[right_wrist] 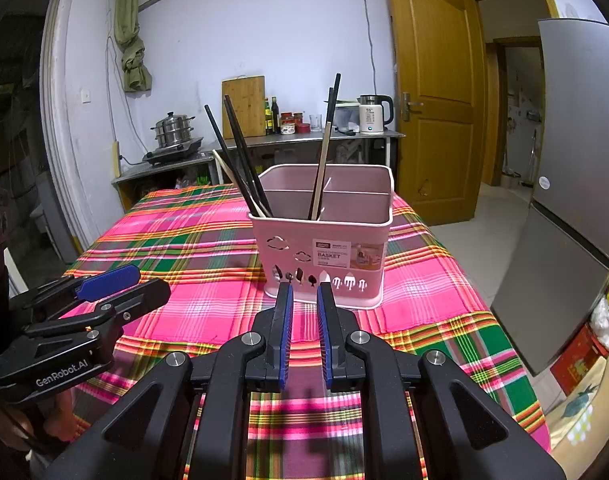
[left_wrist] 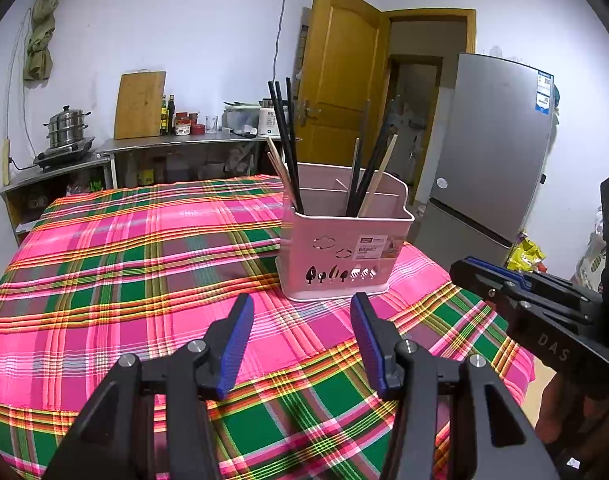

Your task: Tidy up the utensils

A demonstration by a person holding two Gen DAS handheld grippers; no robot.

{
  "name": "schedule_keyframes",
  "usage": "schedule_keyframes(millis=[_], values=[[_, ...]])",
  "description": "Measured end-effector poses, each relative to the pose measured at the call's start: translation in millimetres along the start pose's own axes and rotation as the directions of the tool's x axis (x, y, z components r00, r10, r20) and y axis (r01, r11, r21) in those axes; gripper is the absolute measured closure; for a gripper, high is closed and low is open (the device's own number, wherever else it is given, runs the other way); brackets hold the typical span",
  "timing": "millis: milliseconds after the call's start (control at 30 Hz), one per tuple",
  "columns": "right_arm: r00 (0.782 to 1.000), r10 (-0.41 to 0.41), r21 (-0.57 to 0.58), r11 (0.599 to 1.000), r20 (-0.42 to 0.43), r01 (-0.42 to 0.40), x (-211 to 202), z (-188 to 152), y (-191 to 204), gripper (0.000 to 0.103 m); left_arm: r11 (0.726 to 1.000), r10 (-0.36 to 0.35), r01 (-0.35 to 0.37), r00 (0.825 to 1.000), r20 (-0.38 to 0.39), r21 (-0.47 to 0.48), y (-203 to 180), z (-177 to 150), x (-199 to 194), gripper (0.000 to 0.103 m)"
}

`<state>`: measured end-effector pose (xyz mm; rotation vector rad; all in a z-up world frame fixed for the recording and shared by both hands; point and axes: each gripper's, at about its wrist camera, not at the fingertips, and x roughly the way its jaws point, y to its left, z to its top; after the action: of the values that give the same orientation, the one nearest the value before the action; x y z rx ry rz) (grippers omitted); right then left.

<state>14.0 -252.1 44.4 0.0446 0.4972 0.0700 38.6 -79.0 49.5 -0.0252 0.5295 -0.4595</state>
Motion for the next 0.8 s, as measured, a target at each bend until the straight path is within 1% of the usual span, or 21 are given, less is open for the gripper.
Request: schedule_keyframes(millis=[800], values=[[1.0, -0.003, -0.006, 1.0, -0.005, 0.003, 1.4, -0.9, -0.3, 0.091, 1.0, -0.011, 0.011, 1.0, -0.004, 0.016, -1.3, -2.0, 2.0, 0.051]])
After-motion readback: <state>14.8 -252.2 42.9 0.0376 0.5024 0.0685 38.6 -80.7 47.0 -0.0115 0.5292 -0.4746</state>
